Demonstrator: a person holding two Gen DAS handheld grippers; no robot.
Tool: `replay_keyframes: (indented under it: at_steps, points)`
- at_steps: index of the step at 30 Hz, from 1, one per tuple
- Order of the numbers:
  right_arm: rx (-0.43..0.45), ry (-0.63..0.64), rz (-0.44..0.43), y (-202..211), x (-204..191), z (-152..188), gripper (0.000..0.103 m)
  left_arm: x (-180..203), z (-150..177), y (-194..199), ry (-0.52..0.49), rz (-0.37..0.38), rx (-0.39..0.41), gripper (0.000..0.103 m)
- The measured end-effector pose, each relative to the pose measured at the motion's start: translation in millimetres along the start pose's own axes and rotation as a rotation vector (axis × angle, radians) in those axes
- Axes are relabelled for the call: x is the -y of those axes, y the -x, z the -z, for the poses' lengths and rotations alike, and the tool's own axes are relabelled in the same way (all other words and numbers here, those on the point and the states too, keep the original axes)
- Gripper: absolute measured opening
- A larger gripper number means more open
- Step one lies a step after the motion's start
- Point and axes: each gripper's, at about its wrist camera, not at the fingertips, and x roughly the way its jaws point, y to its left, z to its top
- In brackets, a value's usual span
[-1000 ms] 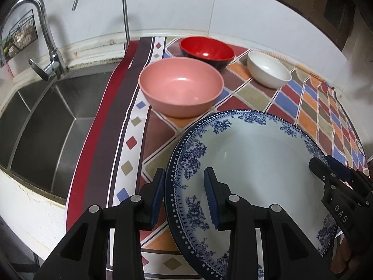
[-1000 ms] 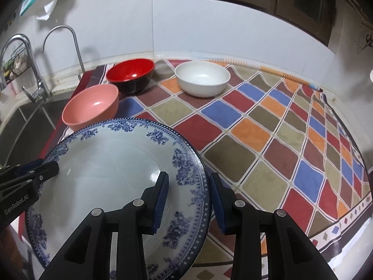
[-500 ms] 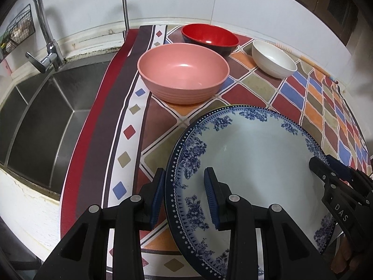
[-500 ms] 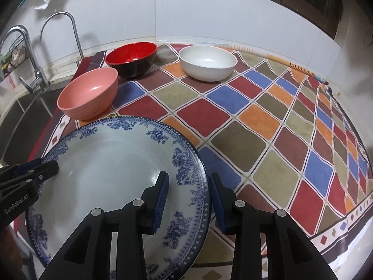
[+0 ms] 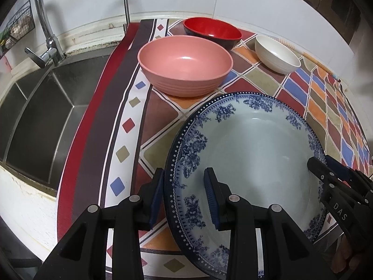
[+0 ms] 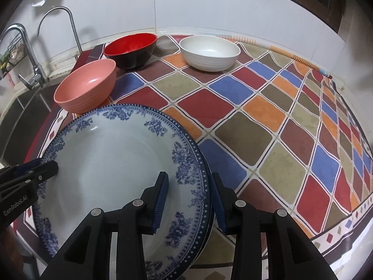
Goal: Organize plates and bowls
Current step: 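Lower the small plate onto the lime-green plate and open both tools, then move both tools to the pink bowl and close them on its rim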
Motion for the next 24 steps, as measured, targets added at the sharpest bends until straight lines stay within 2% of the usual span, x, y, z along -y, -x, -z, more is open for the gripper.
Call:
replay_keyframes:
  at_steps: [4,7,8,10,11,24]
  points:
    - [-0.005,0.004,-0.001,-1.9,-0.7,0.7,0.038,-1.1,0.8,-2.3,0.011,0.011,-0.008,0.038]
    - [-0.015,0.013,0.002,-4.9,-1.7,1.7,0.040,-0.4,0.0,2.7,0.011,0.019,0.013,0.049]
    - [-0.022,0.014,-0.002,-5.9,-1.5,1.5,0.042,-0.1,-0.3,4.7,0.009,0.017,0.022,0.051]
    - [-0.020,0.007,-0.017,-4.9,-1.1,0.5,0.055,-0.1,-1.4,8.0,0.007,0.006,0.034,0.052]
    - [-0.013,0.005,-0.018,-4.4,-1.3,-0.3,0.057,-0.5,-2.1,9.8,0.007,0.004,0.040,0.055]
    - [0.046,0.015,-0.028,13.9,-4.8,-12.0,0.057,-0.4,-16.3,36.9,-0.016,-0.011,0.136,0.062]
